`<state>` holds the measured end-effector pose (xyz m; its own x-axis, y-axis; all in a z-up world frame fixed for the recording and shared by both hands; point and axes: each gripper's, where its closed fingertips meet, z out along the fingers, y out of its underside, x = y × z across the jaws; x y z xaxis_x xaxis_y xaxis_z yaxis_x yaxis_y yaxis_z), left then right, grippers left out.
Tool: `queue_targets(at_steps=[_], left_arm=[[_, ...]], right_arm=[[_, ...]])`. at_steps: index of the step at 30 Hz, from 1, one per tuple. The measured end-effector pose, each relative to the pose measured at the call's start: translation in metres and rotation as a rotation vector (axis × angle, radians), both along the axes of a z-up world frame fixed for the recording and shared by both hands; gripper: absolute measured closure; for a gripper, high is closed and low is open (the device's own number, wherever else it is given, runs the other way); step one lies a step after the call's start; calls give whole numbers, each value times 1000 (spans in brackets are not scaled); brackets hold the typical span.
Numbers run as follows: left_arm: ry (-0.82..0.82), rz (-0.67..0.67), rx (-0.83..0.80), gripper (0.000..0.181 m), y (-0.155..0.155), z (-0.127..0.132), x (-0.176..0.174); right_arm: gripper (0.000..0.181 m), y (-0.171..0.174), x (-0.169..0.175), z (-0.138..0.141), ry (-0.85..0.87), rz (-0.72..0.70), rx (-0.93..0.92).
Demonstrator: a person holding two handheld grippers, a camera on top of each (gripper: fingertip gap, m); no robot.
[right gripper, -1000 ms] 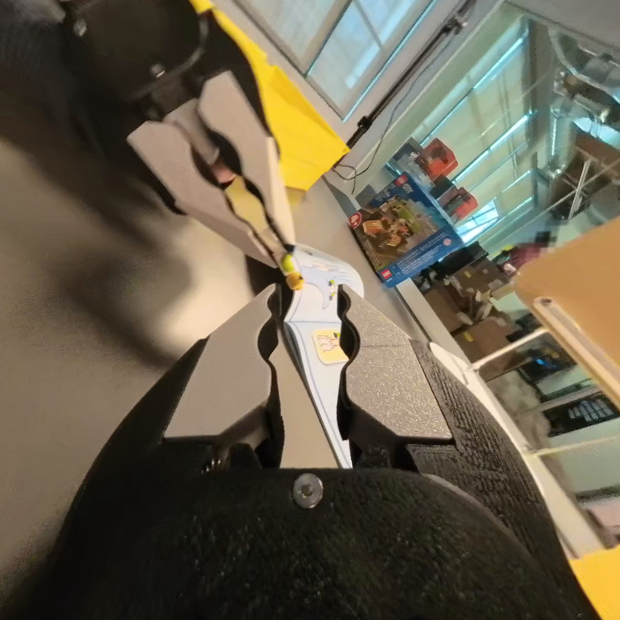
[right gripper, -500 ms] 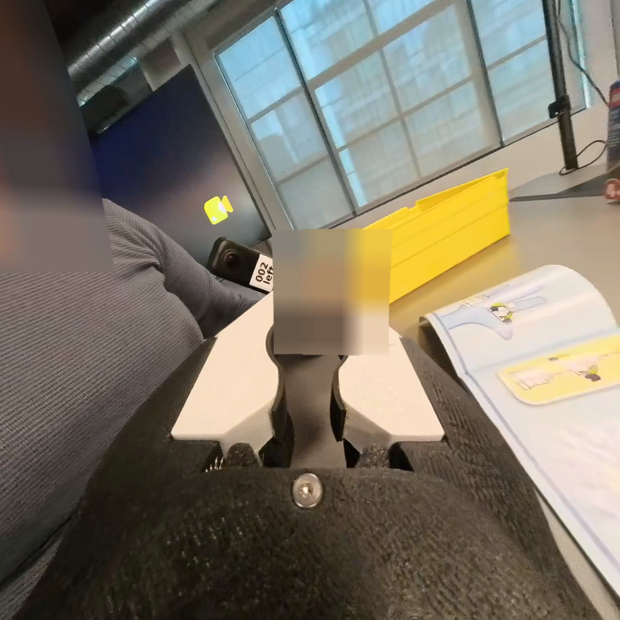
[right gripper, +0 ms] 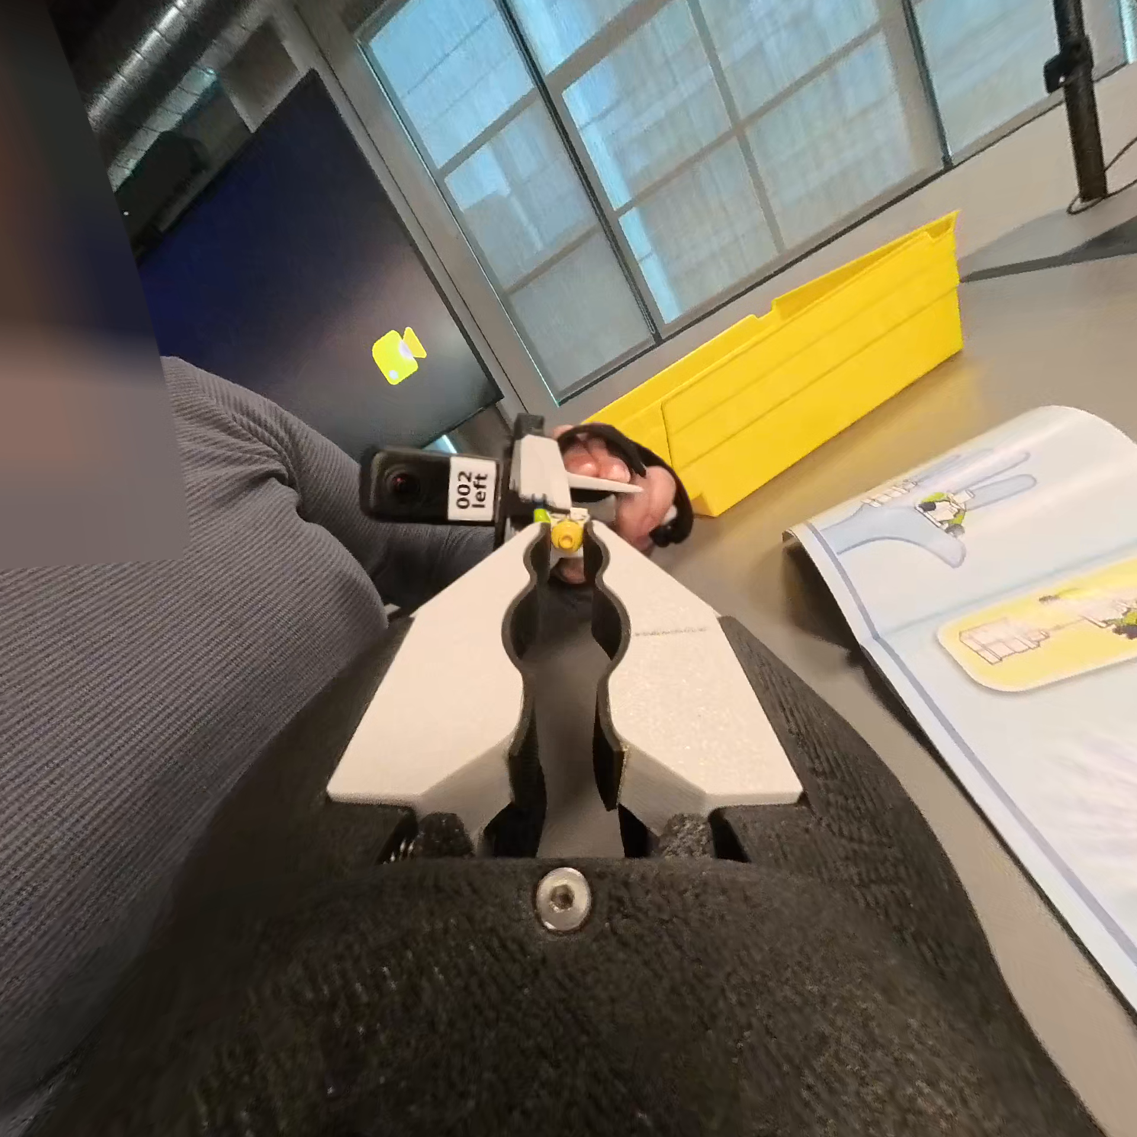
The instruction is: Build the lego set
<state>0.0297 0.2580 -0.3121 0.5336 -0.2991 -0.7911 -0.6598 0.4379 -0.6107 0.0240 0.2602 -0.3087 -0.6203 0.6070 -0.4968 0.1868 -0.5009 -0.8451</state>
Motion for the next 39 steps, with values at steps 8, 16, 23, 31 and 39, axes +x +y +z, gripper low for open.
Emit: queue_targets(at_steps=[8, 16, 23, 31, 39], left_arm=[[422, 271, 215, 175, 12, -7, -20], [659, 373, 318, 174, 18, -13, -23], [395, 311, 157, 126, 20, -24, -20], [82, 272, 5, 84, 19, -19, -32], [-192, 333, -7, 82, 5, 3, -64]], right_arm=[[162, 17, -15, 0, -130, -22, -296], [168, 13, -29, -11, -247, -7, -407], [174, 28, -24, -17, -266, -88, -304], [171, 15, -9, -49, -490, -11, 44], [173, 13, -7, -91, -627, -36, 244]])
